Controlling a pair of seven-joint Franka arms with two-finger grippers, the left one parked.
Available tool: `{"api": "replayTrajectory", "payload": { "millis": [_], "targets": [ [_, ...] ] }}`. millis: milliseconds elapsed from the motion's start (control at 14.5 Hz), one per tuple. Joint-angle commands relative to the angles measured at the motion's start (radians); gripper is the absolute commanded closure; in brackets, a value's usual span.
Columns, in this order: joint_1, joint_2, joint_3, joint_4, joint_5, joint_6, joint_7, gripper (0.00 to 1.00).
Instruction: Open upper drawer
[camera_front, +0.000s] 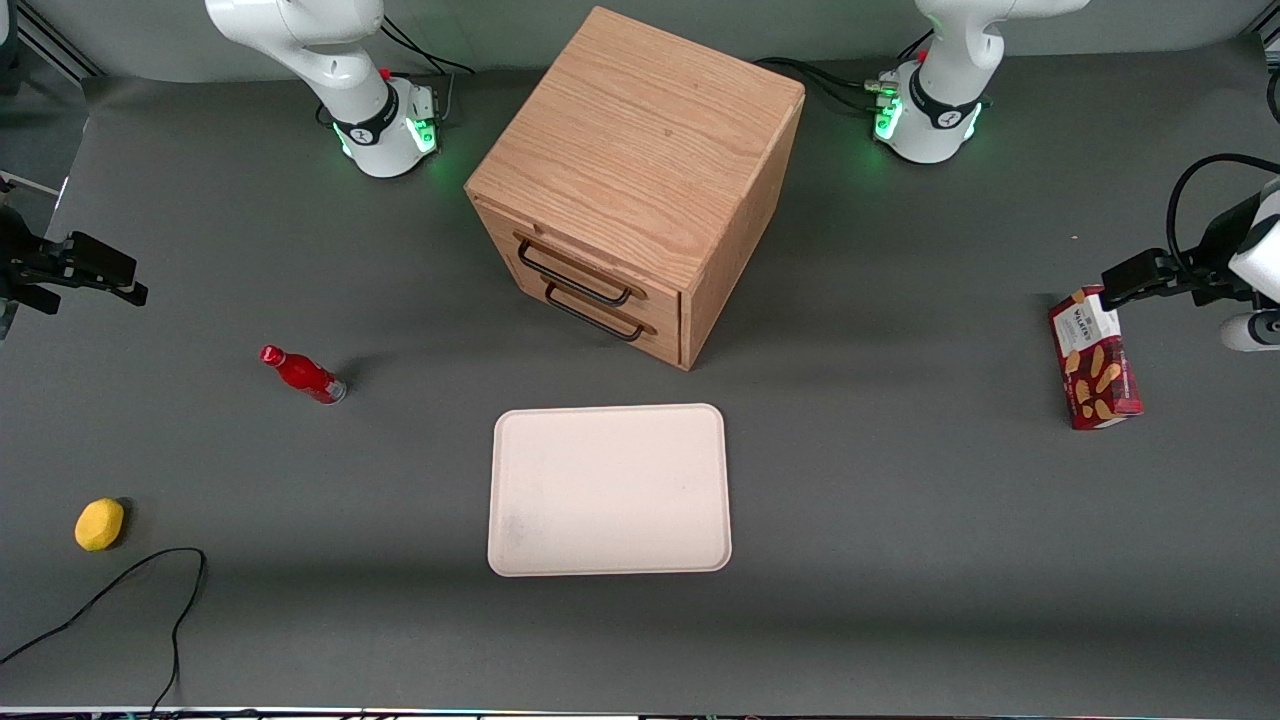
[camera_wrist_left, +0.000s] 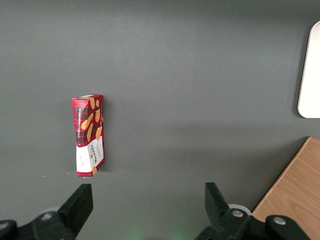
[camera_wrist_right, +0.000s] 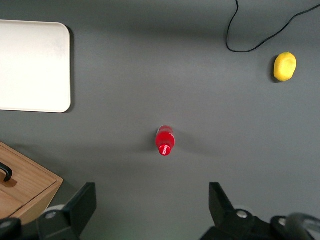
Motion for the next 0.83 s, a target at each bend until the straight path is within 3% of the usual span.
{"api": "replayTrajectory", "payload": {
  "millis": [0,757],
  "targets": [
    [-0.011,-0.005,0.014,0.007,0.012,-0.016,0.02,0.0],
    [-0.01,-0.002,0.012,0.007,0.009,-0.016,0.029,0.0]
  ]
}}
